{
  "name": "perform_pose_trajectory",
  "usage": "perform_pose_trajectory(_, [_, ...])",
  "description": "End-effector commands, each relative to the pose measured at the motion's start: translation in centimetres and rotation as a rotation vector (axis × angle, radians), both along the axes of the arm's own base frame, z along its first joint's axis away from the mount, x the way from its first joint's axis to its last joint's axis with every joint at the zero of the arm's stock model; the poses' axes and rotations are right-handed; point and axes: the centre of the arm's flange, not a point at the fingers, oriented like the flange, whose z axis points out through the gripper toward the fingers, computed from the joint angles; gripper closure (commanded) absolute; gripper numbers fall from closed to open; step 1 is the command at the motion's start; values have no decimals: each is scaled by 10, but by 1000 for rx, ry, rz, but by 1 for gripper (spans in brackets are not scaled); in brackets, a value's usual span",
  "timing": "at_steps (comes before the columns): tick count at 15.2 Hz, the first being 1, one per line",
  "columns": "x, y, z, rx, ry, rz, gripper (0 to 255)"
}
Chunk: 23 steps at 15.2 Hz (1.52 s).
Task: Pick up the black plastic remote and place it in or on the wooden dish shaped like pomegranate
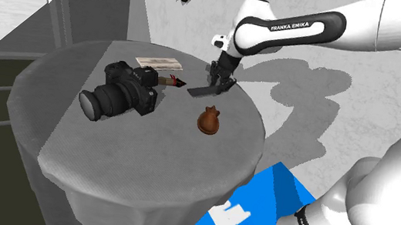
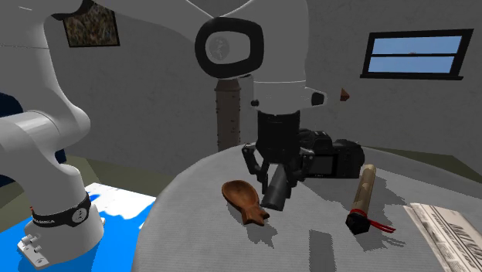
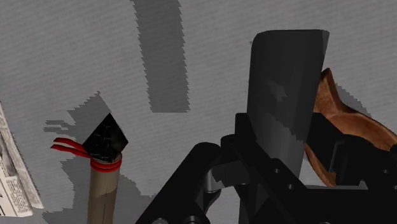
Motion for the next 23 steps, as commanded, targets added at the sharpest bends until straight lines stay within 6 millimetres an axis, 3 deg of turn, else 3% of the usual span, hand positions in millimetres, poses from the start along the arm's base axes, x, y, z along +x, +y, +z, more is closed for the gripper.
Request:
perform_pose_trajectory(1, [-27, 6, -4, 0, 0, 0, 255])
perform_pose_trajectory(5, [-84, 15, -8, 0, 0, 0, 255])
perform_pose_trajectory(16, [-84, 15, -65, 0, 0, 0, 255])
perform_pose_trajectory(23, [-84, 15, -65, 0, 0, 0, 255])
